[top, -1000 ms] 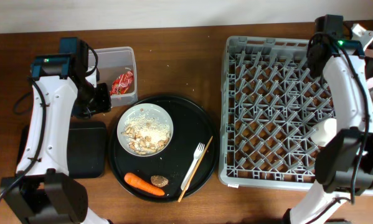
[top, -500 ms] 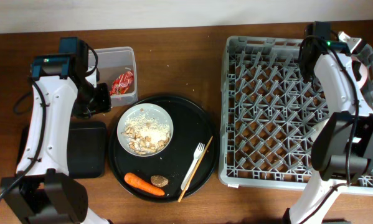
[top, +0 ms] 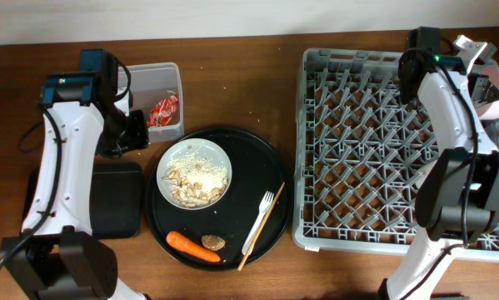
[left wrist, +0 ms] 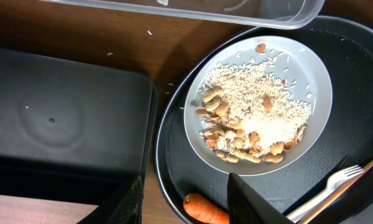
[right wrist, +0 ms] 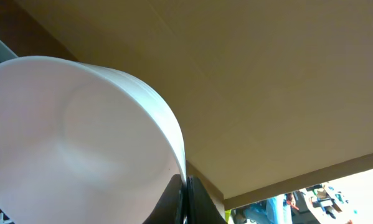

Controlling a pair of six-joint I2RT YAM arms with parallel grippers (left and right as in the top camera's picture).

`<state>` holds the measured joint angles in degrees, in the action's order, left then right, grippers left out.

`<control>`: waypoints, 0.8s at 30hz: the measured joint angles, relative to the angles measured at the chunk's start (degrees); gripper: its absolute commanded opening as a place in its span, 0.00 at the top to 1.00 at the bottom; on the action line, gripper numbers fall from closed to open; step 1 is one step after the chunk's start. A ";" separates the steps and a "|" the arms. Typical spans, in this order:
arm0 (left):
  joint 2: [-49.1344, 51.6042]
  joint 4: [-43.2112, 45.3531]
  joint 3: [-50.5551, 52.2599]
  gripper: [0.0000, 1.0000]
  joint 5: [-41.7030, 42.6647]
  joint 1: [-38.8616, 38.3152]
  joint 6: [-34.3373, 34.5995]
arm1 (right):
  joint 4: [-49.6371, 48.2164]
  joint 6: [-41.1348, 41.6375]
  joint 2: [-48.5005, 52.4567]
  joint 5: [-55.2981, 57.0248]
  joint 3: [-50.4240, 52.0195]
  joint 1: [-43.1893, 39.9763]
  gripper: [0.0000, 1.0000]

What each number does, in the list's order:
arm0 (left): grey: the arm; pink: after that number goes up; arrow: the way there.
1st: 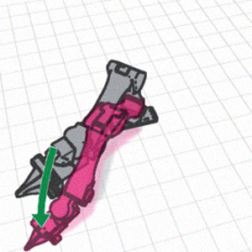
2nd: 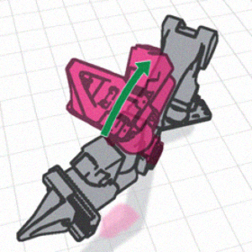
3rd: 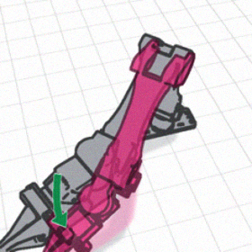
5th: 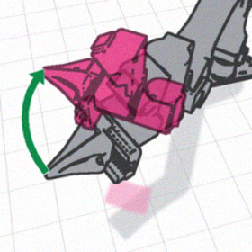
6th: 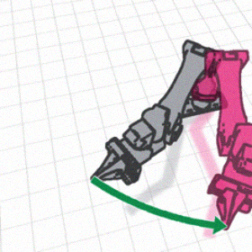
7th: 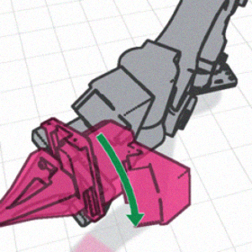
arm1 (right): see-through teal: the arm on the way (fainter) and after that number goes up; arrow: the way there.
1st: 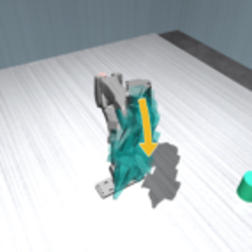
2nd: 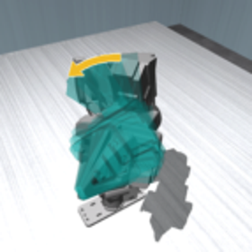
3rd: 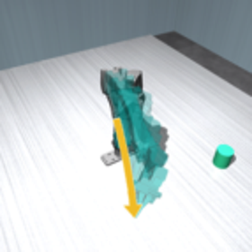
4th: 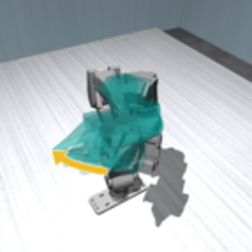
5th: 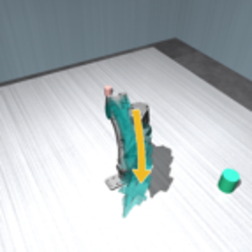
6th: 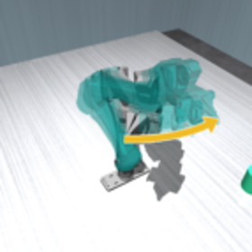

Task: Sort waste into correct bins and load items into the dishwasher rack
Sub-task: 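Carry the pink bowl to the rack's far corner and release it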

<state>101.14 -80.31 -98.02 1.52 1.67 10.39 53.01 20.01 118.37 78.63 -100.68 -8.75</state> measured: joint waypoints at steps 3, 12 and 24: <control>0.02 0.07 0.00 0.57 0.00 0.00 -0.02 | 0.07 -0.46 0.00 -0.70 0.00 -0.07 0.96; 0.00 0.39 0.00 0.57 0.00 0.00 0.00 | 0.07 -0.55 0.57 -3.74 0.00 0.13 0.96; 0.02 0.55 0.00 0.57 0.00 0.00 -0.02 | -1.73 -0.59 2.16 -4.09 3.10 4.26 0.96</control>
<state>101.16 -79.77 -98.02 1.52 1.67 10.37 51.29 19.42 120.53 74.54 -97.58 -4.49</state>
